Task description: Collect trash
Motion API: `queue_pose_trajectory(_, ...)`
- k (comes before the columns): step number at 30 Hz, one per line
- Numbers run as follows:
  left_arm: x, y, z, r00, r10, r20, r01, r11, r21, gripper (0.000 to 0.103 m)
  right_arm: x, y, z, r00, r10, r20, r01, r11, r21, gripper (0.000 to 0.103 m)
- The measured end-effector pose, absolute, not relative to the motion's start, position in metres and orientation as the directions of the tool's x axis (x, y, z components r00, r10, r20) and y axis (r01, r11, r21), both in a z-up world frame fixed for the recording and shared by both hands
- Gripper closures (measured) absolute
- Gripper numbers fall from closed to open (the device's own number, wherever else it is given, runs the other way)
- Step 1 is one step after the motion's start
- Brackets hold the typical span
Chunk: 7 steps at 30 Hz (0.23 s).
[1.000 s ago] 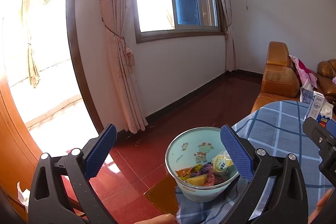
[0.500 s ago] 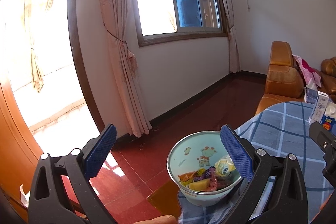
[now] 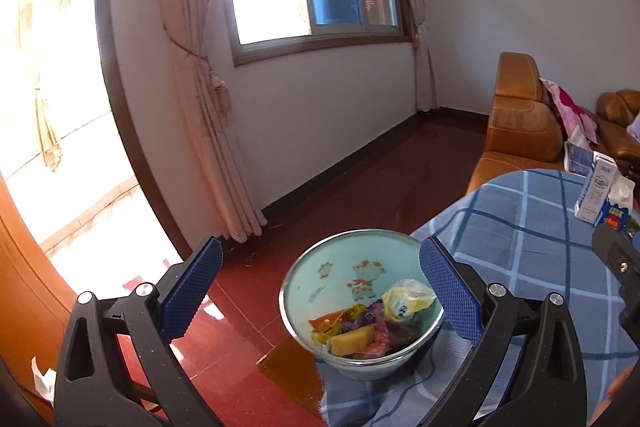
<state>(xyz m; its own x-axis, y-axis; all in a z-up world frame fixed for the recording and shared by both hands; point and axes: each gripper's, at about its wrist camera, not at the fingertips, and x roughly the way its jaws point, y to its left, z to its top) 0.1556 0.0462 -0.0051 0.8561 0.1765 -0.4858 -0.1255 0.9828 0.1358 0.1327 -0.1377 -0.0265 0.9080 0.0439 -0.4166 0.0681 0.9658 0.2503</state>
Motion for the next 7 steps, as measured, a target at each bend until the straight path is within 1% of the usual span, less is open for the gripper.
queue_pose_trajectory(1,0.158,0.043,-0.005,0.855,0.175,-0.488,-0.123,0.983,0.137,0.006,0.135,-0.144,-0.029,0.902,0.023,-0.431,0.091,0.966,0.241,0.011)
queue_pose_trajectory(3,0.165,0.034,-0.006,0.853,0.165,-0.495,-0.111,0.984,0.138,0.006,0.138,-0.155,-0.033,0.892,-0.010,-0.451,0.125,0.966,0.226,0.007)
queue_pose_trajectory(6,0.177,0.022,-0.012,0.847,0.130,-0.515,-0.072,0.989,0.131,0.006,0.144,-0.187,-0.045,0.861,-0.091,-0.500,0.209,0.961,0.184,0.006)
queue_pose_trajectory(7,0.180,0.020,-0.014,0.842,0.122,-0.526,-0.065,0.990,0.126,0.006,0.147,-0.205,-0.052,0.837,-0.142,-0.529,0.264,0.951,0.162,0.006)
